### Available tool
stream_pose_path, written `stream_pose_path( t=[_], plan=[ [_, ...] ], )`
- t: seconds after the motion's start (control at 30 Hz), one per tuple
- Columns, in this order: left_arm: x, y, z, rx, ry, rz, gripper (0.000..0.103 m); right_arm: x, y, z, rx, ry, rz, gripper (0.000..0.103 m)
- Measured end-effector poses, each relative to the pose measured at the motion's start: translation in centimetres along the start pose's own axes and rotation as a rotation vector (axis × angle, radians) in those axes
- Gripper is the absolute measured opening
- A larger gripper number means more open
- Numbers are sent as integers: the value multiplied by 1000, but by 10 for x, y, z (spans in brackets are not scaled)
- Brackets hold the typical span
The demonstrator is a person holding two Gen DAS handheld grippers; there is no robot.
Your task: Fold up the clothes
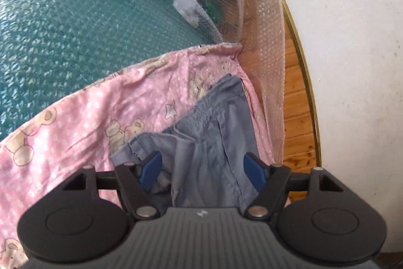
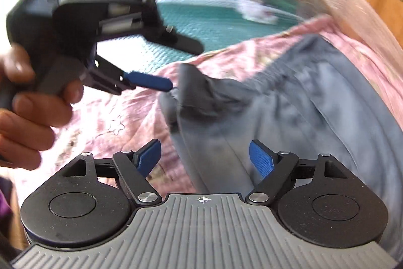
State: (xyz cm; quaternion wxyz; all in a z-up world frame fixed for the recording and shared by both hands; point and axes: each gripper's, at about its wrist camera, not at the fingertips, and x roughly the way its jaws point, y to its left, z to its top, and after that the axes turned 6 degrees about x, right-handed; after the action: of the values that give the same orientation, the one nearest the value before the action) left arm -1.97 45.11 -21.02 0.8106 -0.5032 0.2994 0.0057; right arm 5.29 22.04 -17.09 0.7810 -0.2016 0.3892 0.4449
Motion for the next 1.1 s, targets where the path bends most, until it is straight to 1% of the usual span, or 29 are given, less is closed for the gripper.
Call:
stream_pose_path(
  t=[0.07,0.1,0.13,0.2,0.27,0.33,0.47,0.53,0.6,0.63,0.67,0.7,0.77,0.8,0.83,0.87,0.9,0.93,0.97,1.0,1.07,1.1],
  plan=[
    [-8,7,7,-32,-36,5,78,15,7,8,-33,7,-8,64],
    [-11,10,10,-44,-48,7,79,23,11,12,-49,10,-12,48],
    [-12,12,14,-49,-54,7,80,31,13,16,-58,21,-28,28],
    [-11,17,21,-56,-58,5,81,36,4,21,-30,27,-75,3],
    [-7,19,27,-62,-55,-1,84,28,-7,22,11,10,-120,0],
    [2,19,30,-63,-49,-10,84,13,-14,20,41,-15,-135,0],
    [25,9,29,-39,11,-62,85,-16,-13,15,9,-76,-193,0],
    [32,2,22,-25,40,-82,84,-23,-12,12,-9,-88,-225,0],
    [26,-4,19,-10,-3,-46,83,-21,-12,11,-21,-83,-241,0],
    [21,-5,20,-18,-30,-45,83,-19,-12,10,-27,-78,-244,0],
    [14,-4,21,-37,-58,-63,83,-15,-12,10,-32,-70,-242,0],
    [9,-1,23,-49,-70,-65,84,-12,-13,10,-32,-65,-233,0],
    [3,9,26,-62,-67,-44,85,-11,-16,13,-3,-81,-175,0],
    [-1,13,28,-69,-66,-34,85,-12,-16,15,12,-98,-147,9],
    [-4,18,29,-75,-65,-24,85,-13,-15,18,19,-116,-125,21],
    [-6,22,30,-83,-63,-16,85,-12,-12,21,21,-121,-97,29],
    [-6,26,30,-93,-62,-10,85,-8,-8,23,15,-114,-73,53],
    [-6,29,30,-103,-61,-4,85,-2,-4,24,1,-102,-58,65],
    [-5,30,29,-108,-57,-14,85,5,1,23,-23,-83,-60,65],
    [-3,27,28,-110,-51,-37,85,16,3,21,-51,-52,-88,58],
    [0,21,24,-114,-39,-83,85,36,-6,16,-27,17,-122,14],
    [2,19,23,-115,-33,-106,85,37,-13,14,-6,26,-138,0]
  ],
)
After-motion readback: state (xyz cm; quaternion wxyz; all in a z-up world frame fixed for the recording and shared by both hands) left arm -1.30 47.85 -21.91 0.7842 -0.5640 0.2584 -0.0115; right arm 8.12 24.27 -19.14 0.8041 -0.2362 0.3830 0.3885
